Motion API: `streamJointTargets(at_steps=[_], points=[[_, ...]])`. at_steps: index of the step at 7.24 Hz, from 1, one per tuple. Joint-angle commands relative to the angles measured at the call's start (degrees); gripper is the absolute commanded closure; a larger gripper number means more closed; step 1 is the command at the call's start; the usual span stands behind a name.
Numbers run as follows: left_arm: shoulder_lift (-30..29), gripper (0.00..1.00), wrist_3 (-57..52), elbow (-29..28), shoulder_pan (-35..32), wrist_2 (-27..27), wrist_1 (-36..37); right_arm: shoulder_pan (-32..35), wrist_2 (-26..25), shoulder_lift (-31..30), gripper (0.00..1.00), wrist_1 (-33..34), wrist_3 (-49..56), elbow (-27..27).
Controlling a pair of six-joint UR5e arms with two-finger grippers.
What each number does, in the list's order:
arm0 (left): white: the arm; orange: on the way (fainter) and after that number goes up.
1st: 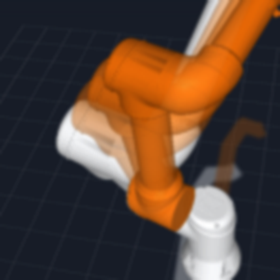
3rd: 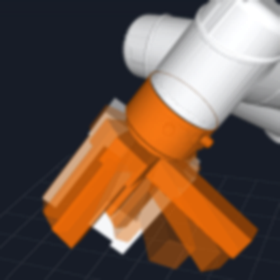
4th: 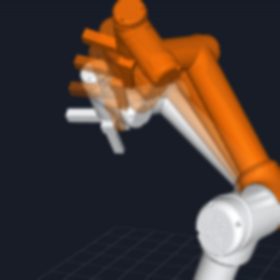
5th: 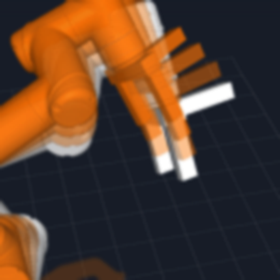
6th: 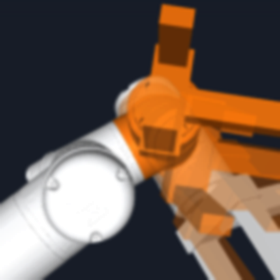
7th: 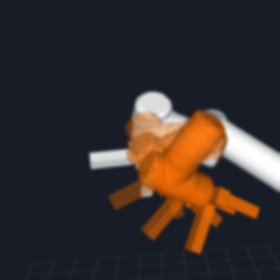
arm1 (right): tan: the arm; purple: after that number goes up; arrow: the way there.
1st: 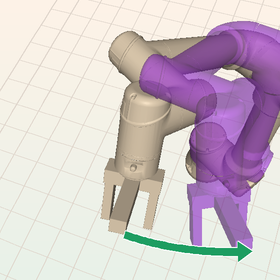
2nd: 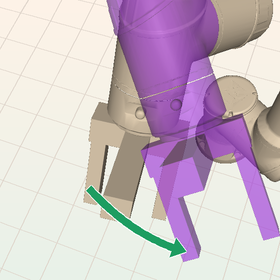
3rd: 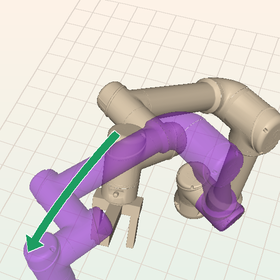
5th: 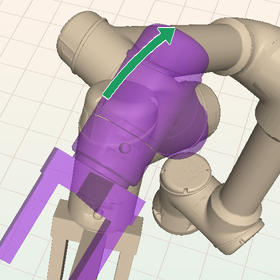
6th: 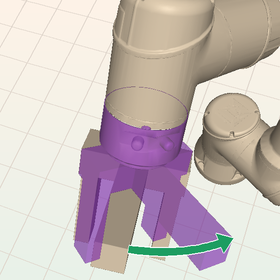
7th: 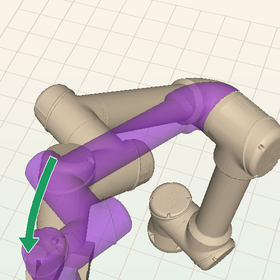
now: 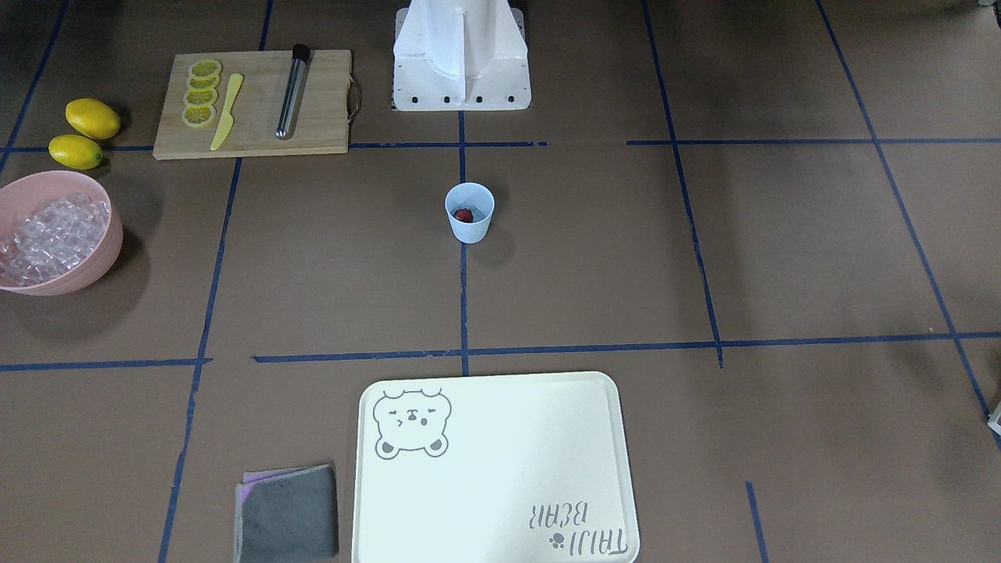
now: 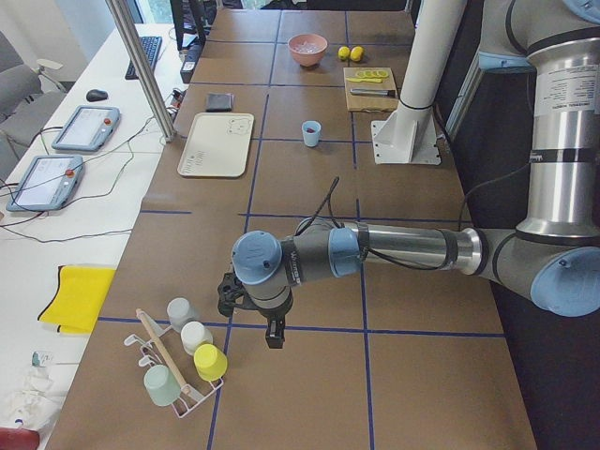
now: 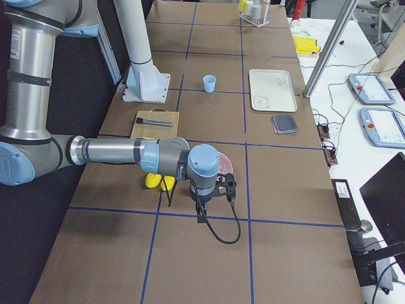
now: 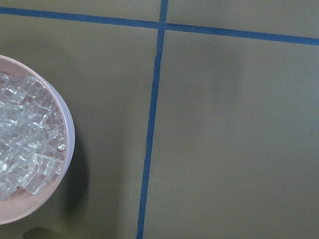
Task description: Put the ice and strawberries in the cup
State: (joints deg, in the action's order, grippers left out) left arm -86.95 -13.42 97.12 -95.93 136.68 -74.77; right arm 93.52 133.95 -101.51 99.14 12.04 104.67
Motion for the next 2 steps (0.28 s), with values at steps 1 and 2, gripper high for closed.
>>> streamJointTargets(at_steps=[1,2], points=[[0.1,0.00,0.1,0.2,0.0,0.0,0.1,0.0,0.0,0.0,0.00,0.0,0.0,0.0],[0.2,0.00,0.1,0.1,0.0,0.0,0.1,0.0,0.0,0.0,0.00,0.0,0.0,-0.1]])
